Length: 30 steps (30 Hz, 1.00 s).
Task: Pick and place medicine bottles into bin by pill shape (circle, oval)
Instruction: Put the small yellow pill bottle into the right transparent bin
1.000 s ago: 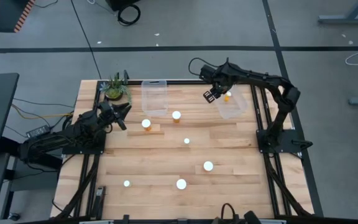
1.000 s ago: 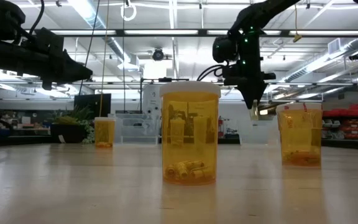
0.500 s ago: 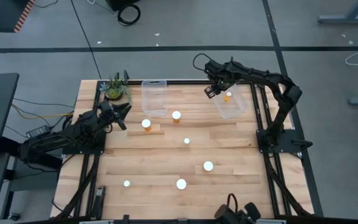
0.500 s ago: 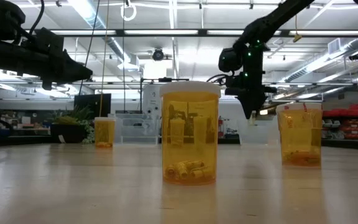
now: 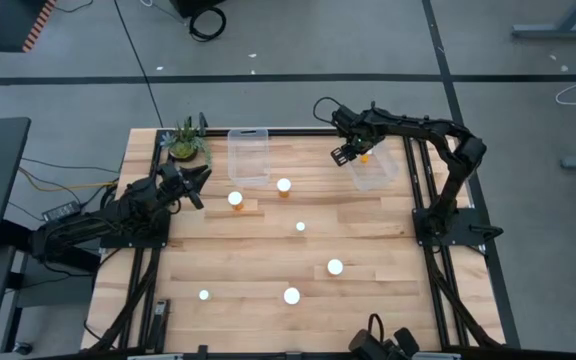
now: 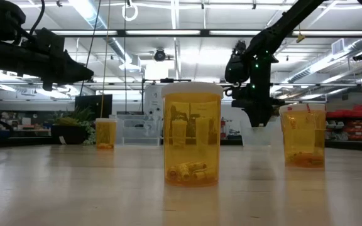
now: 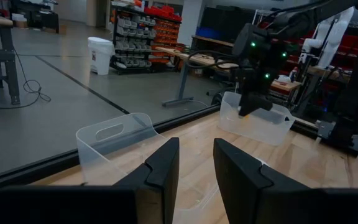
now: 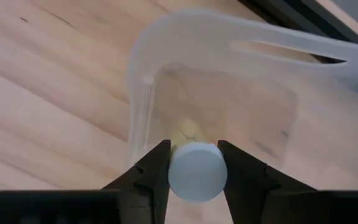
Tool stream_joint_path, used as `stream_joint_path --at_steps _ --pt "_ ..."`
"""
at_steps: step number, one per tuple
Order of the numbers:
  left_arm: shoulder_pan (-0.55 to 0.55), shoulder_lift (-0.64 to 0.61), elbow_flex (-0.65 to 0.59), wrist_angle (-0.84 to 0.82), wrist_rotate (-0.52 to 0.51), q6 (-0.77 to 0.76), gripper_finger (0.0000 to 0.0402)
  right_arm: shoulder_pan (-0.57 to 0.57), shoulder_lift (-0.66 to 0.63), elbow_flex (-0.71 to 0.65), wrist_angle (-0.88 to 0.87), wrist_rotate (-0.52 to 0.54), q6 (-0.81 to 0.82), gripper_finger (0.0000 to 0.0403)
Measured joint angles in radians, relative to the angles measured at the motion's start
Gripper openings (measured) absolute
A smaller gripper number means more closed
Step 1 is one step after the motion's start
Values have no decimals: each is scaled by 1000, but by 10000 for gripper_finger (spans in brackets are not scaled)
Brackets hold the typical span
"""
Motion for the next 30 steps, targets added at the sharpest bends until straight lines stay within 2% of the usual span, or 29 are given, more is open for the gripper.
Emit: stream_joint_path --at_steps 10,14,20,30 --pt "0 0 0 0 0 0 107 -5 0 6 -6 0 -1 178" --pt "0 0 0 0 0 0 107 -5 0 46 -27 0 -8 182" --pt "0 0 0 0 0 0 107 0 0 140 -149 0 -1 182" --pt "0 0 0 0 0 0 107 141 -1 292 -230 19 3 182"
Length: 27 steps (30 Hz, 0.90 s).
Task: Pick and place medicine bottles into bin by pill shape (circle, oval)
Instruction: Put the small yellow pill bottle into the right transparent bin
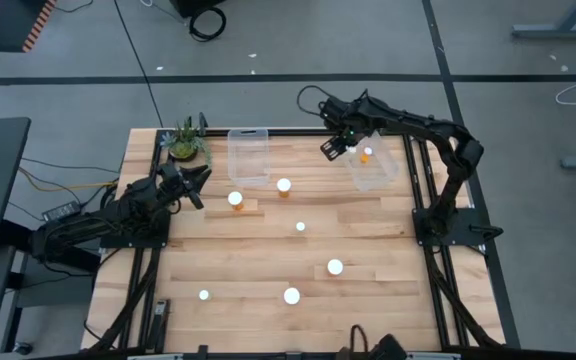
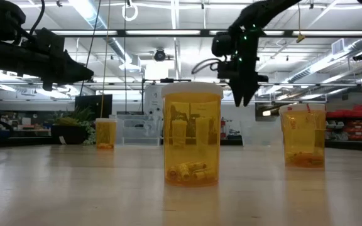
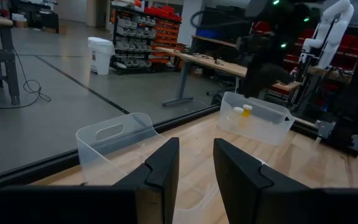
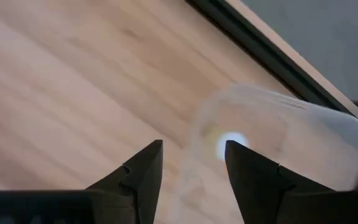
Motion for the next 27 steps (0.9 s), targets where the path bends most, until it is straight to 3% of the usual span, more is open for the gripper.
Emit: stream_joint_path --at_steps 18,27 --pt "0 0 0 0 0 0 107 352 -1 -16 134 -65 143 182" --pt "0 0 0 0 0 0 107 444 16 21 229 -74 186 182"
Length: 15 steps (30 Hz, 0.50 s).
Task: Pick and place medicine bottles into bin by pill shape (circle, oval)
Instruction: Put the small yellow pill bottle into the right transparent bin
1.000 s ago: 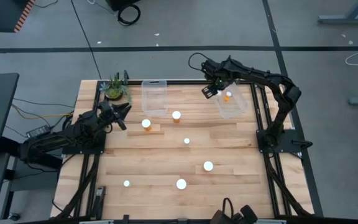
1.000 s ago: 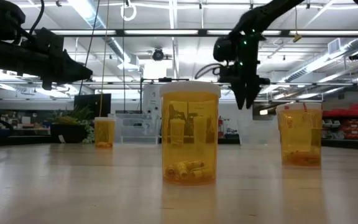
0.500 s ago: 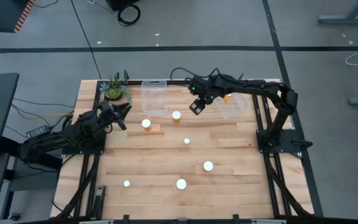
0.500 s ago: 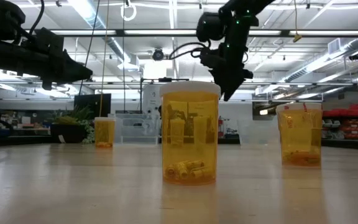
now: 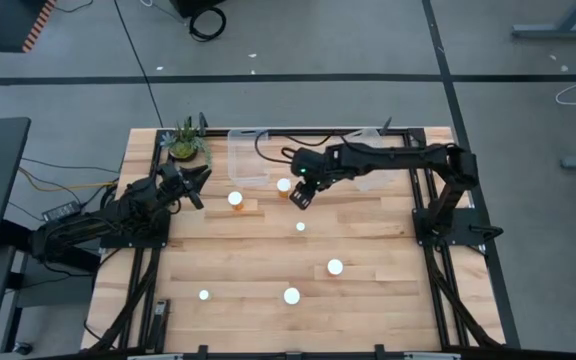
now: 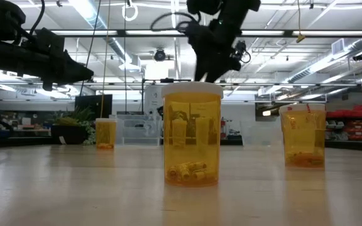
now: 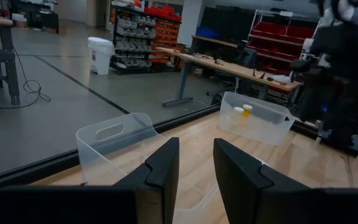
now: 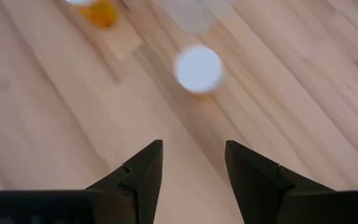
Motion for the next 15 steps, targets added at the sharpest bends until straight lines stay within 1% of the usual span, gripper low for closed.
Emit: stream_joint_path --at_steps 3,5,11,13,15 --pt "0 0 0 -1 0 0 107 14 68 91 -43 -2 -29 182" --pt "0 0 0 -3 0 0 107 16 144 192 -73 -14 -70 182" --pt "0 0 0 -4 1 0 107 14 374 520 -291 -31 -177 182" --pt "0 0 0 -4 0 0 107 25 423 589 -354 -31 -189 182" --pt "0 0 0 -4 1 0 107 40 450 621 -402 -35 -193 182"
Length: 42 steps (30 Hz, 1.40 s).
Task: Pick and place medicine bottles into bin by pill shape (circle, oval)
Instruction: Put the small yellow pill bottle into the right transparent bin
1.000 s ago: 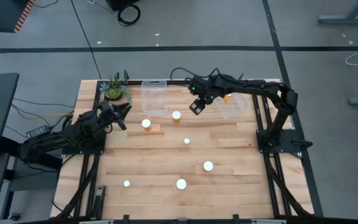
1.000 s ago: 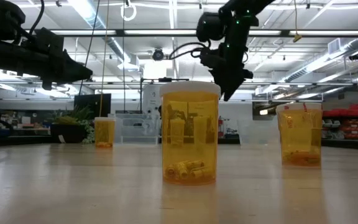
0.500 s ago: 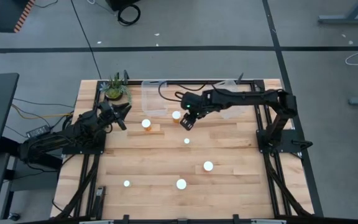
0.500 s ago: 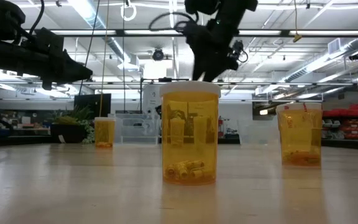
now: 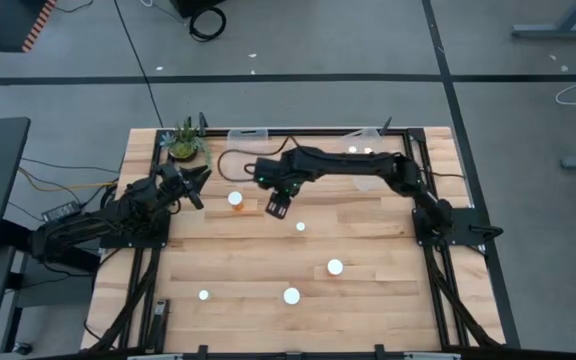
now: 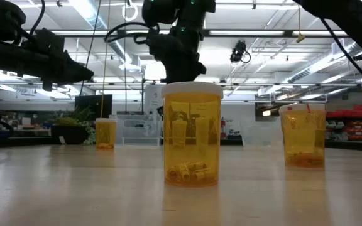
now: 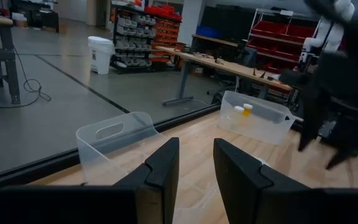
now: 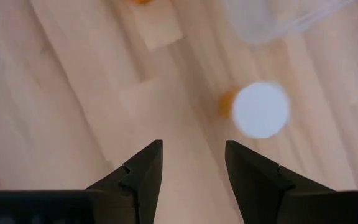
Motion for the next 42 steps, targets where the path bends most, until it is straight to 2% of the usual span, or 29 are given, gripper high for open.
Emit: stream_joint_path --at_steps 13,20,31,36,42 --pt "0 0 0 0 0 0 107 119 23 -13 -20 2 -62 182" --pt "0 0 0 0 0 0 107 141 35 -83 -12 1 -87 184" --pt "0 0 0 3 0 0 107 147 35 -218 43 0 -80 250" --pt "0 0 0 3 0 0 107 150 34 -270 76 1 -77 244" --pt "0 0 0 3 0 0 107 150 34 -296 77 1 -68 216"
